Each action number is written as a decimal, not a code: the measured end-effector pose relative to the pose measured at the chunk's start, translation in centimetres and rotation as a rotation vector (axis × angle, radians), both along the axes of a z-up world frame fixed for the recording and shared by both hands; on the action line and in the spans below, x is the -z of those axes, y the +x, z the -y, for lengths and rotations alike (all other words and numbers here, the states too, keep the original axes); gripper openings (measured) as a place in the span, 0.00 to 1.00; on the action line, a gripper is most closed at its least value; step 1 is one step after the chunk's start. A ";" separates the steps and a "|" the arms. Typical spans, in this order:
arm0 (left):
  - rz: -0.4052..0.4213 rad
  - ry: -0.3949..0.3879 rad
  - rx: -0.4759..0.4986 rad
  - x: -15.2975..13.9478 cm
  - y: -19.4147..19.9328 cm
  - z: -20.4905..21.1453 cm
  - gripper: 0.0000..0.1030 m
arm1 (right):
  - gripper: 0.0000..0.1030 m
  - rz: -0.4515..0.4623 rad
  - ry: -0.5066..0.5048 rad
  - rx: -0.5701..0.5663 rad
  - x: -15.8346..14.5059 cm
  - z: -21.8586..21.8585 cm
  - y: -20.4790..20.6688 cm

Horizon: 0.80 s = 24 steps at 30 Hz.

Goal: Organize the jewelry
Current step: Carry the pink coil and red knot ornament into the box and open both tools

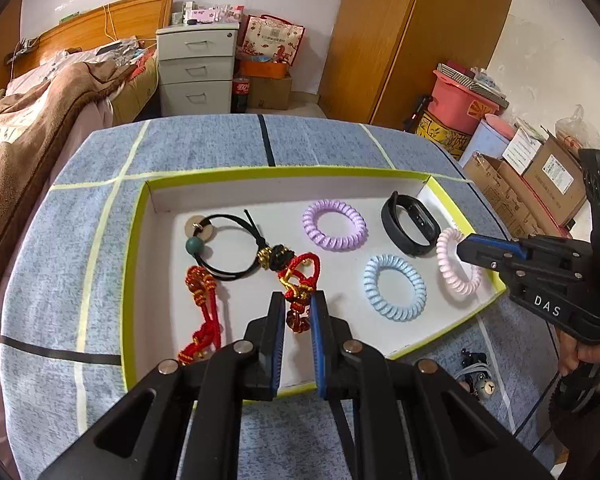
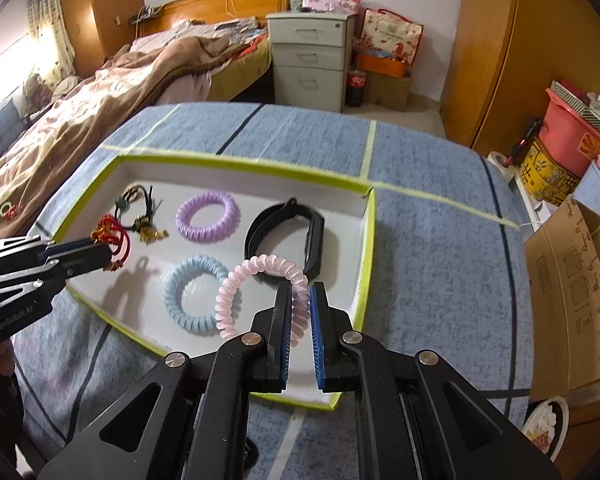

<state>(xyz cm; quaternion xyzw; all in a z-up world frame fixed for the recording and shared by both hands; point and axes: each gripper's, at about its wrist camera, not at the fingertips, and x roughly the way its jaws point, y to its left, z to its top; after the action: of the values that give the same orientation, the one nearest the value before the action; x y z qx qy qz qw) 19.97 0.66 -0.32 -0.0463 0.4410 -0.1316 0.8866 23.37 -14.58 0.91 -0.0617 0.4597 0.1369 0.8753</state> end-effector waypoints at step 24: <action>-0.054 -0.021 0.005 1.5 0.6 0.0 0.22 | 0.09 -0.041 -0.052 -0.012 1.5 -0.8 0.3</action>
<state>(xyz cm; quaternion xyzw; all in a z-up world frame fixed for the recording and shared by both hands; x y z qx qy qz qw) 20.55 0.66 -1.79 -0.0582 0.4636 -0.1369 0.8735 23.65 -13.78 -0.61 -0.0844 0.4805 0.1315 0.8630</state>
